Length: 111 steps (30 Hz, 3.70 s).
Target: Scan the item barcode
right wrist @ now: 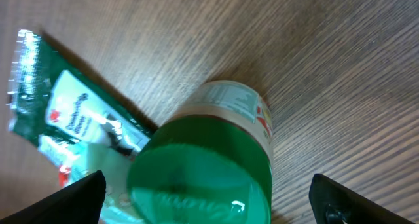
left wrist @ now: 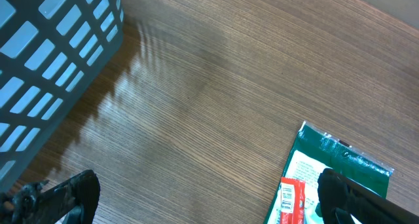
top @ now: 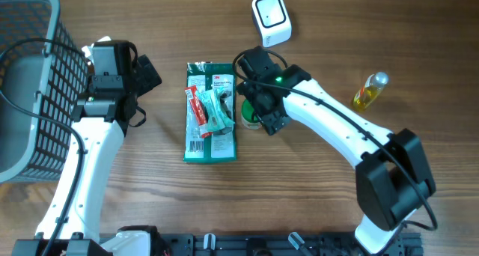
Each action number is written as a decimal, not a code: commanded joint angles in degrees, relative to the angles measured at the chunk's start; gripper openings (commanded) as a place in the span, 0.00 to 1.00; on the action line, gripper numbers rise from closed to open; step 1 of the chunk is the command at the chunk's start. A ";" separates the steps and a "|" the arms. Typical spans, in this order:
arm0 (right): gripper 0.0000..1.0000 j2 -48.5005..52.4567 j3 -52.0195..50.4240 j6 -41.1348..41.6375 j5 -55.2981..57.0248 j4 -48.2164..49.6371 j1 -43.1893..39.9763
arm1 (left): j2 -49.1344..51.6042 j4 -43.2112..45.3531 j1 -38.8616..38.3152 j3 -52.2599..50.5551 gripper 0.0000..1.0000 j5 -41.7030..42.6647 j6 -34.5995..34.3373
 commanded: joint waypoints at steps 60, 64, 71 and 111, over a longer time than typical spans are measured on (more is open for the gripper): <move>0.93 2.97 0.17 -73.35 7.63 -0.42 0.42 | 0.07 0.20 0.22 0.24 1.00 -0.74 0.07; 1.00 2.97 0.17 -53.77 6.60 1.07 0.44 | 0.07 0.20 0.22 0.24 1.00 -0.72 0.09; 0.66 2.97 0.17 -41.55 4.76 0.81 0.44 | 0.07 0.20 0.22 0.24 1.00 -0.74 0.09; 1.00 2.97 0.17 -48.89 9.62 4.68 0.31 | 0.07 0.20 0.22 0.24 1.00 -0.74 0.09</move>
